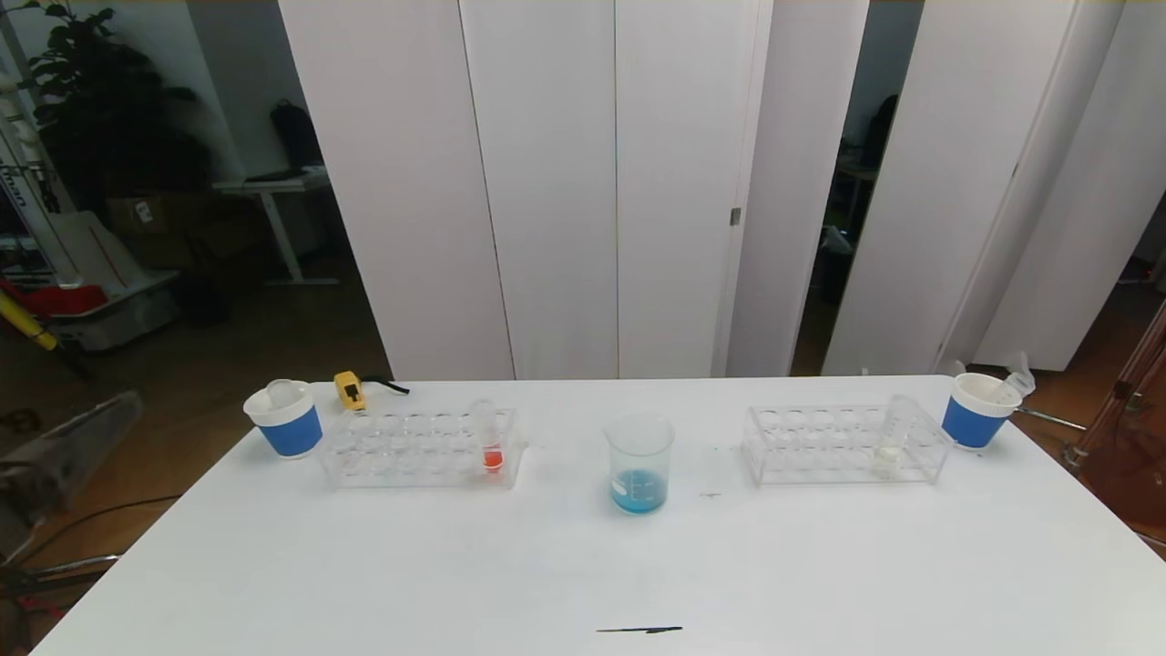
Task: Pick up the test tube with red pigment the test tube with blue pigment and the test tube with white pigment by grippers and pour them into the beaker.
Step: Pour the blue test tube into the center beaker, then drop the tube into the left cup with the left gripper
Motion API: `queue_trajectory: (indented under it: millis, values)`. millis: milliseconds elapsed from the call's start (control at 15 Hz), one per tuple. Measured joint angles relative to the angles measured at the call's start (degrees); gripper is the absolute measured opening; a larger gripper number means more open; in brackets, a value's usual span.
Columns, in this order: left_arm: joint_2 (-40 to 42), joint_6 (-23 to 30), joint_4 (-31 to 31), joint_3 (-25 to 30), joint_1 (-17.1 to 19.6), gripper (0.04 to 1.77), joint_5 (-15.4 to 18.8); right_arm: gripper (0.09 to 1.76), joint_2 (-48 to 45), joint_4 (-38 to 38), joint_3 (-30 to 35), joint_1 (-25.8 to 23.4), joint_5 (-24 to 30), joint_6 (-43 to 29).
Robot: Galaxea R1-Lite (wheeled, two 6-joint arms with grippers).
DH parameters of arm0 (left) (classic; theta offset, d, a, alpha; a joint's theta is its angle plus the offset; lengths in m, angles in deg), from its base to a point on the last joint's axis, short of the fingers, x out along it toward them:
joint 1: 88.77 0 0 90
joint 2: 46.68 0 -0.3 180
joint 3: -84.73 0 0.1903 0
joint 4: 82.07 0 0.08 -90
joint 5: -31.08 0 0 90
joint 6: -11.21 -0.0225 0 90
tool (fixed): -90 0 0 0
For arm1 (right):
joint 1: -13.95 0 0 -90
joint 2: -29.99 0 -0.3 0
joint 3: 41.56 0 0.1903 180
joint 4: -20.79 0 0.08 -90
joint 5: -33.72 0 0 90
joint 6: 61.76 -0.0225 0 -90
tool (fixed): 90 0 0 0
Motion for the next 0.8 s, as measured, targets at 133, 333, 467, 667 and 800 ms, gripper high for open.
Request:
queue_trajectory:
  millis: [133,333,467,667,800]
  values:
    - [10.01,-0.38,6.99,2.28,-1.06,1.75,0.93,1.75,0.00,0.01,0.00,-0.02,0.00,-0.02]
    - [24.70,-0.62,19.07,5.07,-1.77,1.75,3.82,1.75,0.00,0.00,0.00,-0.02,0.00,0.00]
    - [33.27,-0.77,25.64,6.73,-2.22,1.75,4.91,1.75,0.00,0.01,0.00,-0.02,0.02,0.00]
    - [43.80,-0.96,28.88,11.43,-3.29,1.75,6.60,1.75,0.00,0.01,0.00,-0.02,0.02,0.00]
    - [47.58,-0.96,29.14,15.24,-3.54,1.75,7.01,1.75,0.00,0.06,0.00,-0.02,0.02,0.00]
